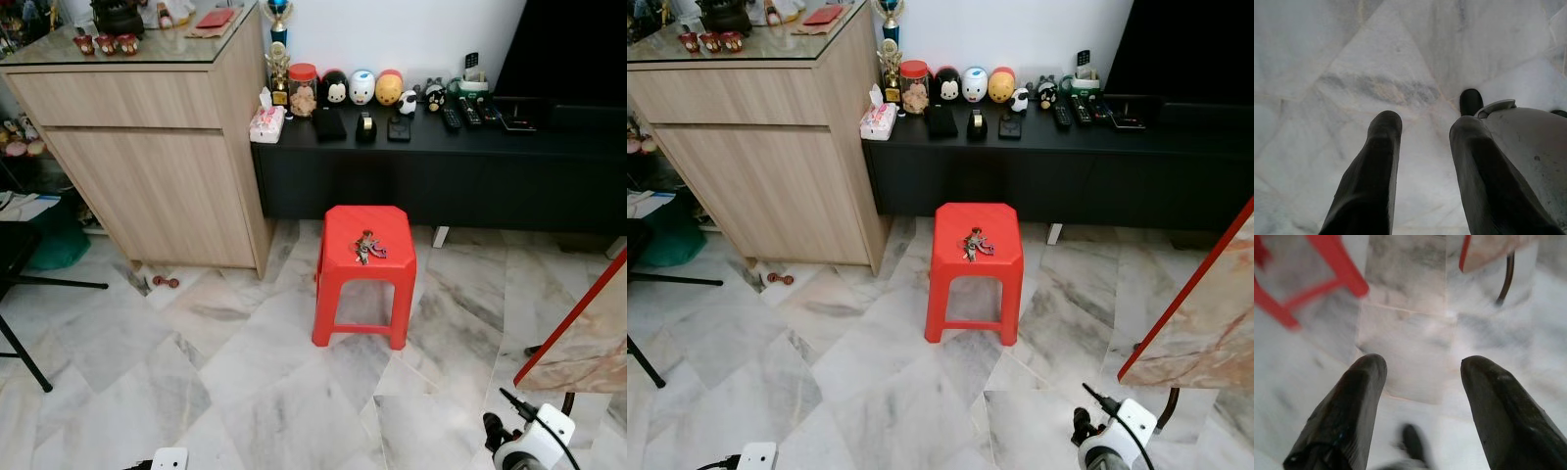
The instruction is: Hang keys on a hook
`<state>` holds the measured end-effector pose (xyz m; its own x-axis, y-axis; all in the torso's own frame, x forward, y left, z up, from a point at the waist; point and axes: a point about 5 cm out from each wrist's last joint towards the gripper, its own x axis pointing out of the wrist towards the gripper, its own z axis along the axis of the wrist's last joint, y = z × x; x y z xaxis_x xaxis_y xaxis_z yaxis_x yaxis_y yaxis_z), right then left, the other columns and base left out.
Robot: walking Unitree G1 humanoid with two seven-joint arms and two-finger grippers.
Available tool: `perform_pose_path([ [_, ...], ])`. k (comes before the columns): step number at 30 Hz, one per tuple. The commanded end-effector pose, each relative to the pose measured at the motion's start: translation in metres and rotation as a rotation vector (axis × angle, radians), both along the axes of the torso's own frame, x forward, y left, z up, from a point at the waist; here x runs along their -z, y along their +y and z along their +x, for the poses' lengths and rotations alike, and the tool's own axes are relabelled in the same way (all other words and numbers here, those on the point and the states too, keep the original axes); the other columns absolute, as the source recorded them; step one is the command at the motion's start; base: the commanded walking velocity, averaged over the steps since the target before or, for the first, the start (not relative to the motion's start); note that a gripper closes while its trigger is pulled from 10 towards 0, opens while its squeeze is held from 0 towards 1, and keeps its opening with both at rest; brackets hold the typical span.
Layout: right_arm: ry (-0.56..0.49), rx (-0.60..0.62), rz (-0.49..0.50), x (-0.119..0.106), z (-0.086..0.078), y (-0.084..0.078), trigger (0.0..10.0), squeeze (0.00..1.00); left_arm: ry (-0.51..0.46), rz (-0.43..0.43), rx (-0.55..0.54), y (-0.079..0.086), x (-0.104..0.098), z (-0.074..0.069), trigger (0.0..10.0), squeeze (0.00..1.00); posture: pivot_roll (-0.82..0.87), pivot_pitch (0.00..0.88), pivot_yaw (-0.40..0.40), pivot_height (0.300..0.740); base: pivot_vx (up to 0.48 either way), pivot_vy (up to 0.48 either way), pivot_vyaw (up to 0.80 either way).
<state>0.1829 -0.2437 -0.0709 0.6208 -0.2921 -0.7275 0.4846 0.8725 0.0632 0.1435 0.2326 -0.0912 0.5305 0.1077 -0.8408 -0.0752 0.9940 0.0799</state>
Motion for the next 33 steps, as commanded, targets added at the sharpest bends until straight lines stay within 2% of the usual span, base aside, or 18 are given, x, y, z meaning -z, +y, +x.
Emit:
perform_pose_path([
  [1,0.066,-0.063,-0.067,0.003,-0.003,0.003,10.0,0.00,0.020,0.012,-0.005,0.004,0.001,-0.005,10.0,0.00,-0.04,0.000,-0.032,0.740,0.000,0.000,0.00],
  [4,0.086,-0.084,-0.096,0.003,-0.002,0.005,10.0,0.00,0.016,0.017,-0.030,0.007,0.000,-0.005,10.0,0.00,-0.02,0.000,-0.054,0.740,0.000,0.000,0.00],
  [5,0.128,-0.129,-0.136,0.005,-0.003,0.007,10.0,0.00,0.017,0.020,-0.037,0.009,0.000,-0.006,10.0,0.00,0.00,0.000,-0.067,0.740,0.000,0.000,0.00],
  [10,0.186,-0.241,-0.183,0.007,-0.005,0.012,10.0,0.00,0.021,0.020,-0.058,0.010,0.000,-0.006,10.0,0.00,0.03,0.000,-0.066,0.740,0.000,0.000,0.00],
  [14,0.189,-0.286,-0.118,0.009,-0.001,0.024,10.0,0.00,-0.010,0.014,-0.063,0.007,-0.005,0.010,10.0,0.00,0.05,0.000,-0.043,0.740,0.000,0.000,0.00],
  [15,0.207,-0.341,-0.120,0.010,-0.001,0.030,10.0,0.00,-0.020,0.014,-0.056,0.006,-0.006,0.015,10.0,0.00,0.05,0.000,-0.041,0.740,0.000,0.000,0.00],
  [16,0.207,-0.341,-0.120,0.010,-0.001,0.030,10.0,0.00,-0.020,0.014,-0.056,0.006,-0.006,0.015,10.0,0.00,0.05,0.000,-0.041,0.740,0.000,0.000,0.00],
  [17,0.205,-0.373,-0.131,0.010,0.002,0.034,10.0,0.00,-0.028,0.017,-0.043,0.004,-0.008,0.021,10.0,0.00,0.04,0.000,-0.031,0.740,0.000,0.000,0.00],
  [20,0.204,-0.368,-0.127,0.009,0.005,0.036,10.0,0.00,-0.034,0.019,-0.030,0.001,-0.011,0.029,10.0,0.00,0.04,0.000,0.004,0.740,0.000,0.000,0.00],
  [25,0.196,-0.344,-0.108,0.009,0.005,0.037,10.0,0.00,-0.044,0.018,-0.018,-0.003,-0.014,0.038,10.0,0.00,0.00,0.000,0.000,0.740,0.000,0.000,0.00],
  [28,0.204,-0.350,-0.081,0.013,-0.003,0.037,10.0,0.00,-0.037,0.008,-0.023,-0.006,-0.015,0.042,10.0,0.00,-0.04,0.000,0.012,0.740,0.000,0.000,0.00],
  [29,0.213,-0.317,-0.084,0.014,-0.009,0.031,10.0,0.00,-0.029,0.001,-0.021,-0.008,-0.014,0.041,10.0,0.00,-0.07,0.000,0.044,0.740,0.000,0.000,0.00],
  [33,0.245,-0.292,-0.097,0.018,-0.023,0.018,10.0,0.00,-0.010,-0.017,0.034,-0.013,-0.011,0.038,10.0,0.00,-0.14,0.000,0.065,0.740,0.000,0.000,0.00],
])
